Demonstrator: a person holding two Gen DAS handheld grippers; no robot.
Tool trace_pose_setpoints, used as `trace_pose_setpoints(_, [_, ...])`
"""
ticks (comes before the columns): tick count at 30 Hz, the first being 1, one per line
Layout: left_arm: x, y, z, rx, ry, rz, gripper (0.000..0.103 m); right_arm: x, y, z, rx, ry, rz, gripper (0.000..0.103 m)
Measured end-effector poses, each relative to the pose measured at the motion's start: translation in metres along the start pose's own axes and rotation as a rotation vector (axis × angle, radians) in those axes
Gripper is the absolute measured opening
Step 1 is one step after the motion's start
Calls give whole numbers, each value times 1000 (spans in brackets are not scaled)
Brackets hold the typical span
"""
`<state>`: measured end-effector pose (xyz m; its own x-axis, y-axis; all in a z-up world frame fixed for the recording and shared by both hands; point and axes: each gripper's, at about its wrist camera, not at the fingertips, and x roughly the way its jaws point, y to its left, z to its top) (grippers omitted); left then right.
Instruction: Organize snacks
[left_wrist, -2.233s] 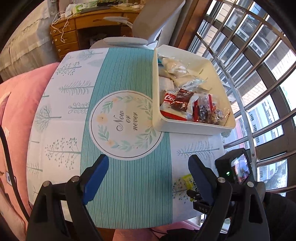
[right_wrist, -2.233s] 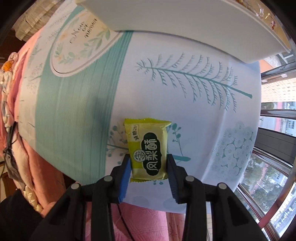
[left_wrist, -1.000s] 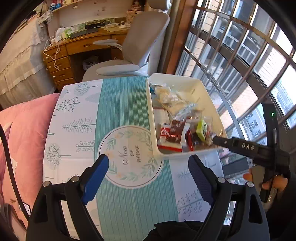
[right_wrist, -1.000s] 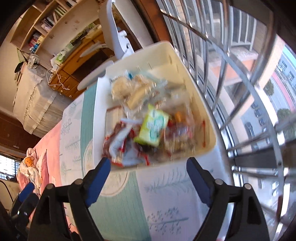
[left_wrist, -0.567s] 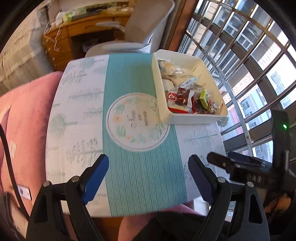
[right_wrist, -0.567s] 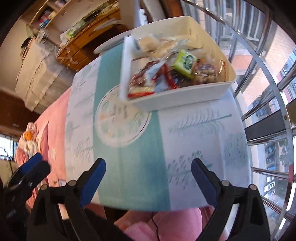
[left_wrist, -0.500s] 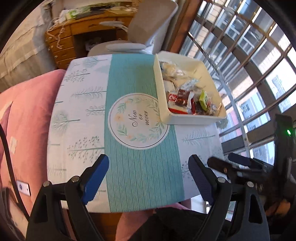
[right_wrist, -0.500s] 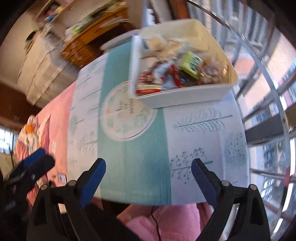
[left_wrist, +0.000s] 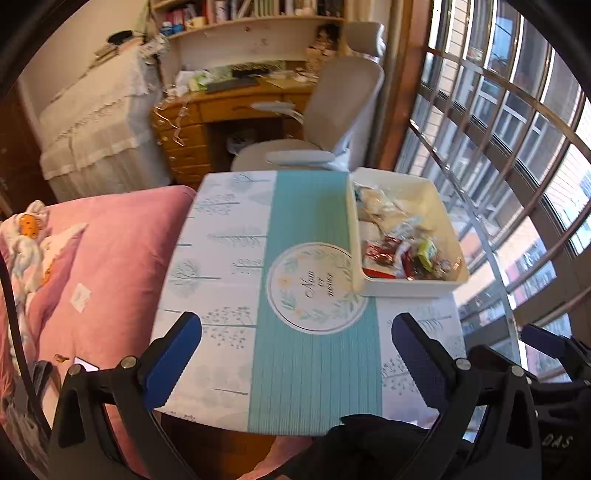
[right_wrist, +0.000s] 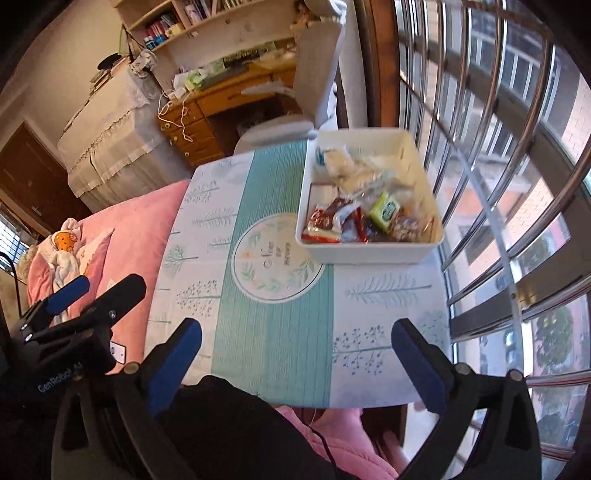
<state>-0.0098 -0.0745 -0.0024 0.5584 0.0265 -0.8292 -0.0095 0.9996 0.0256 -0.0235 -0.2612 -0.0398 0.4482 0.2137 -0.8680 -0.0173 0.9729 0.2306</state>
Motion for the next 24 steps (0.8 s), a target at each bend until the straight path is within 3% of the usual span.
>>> trace_pose_setpoints(6, [-3,-5,-6,-26,-22,43,102,-4,-4,-7,-22,-36,-28,103])
trace_pose_setpoints(24, [3,-26,0,19,-21,54,102,-2,-20,-7,9,-36,-32,103])
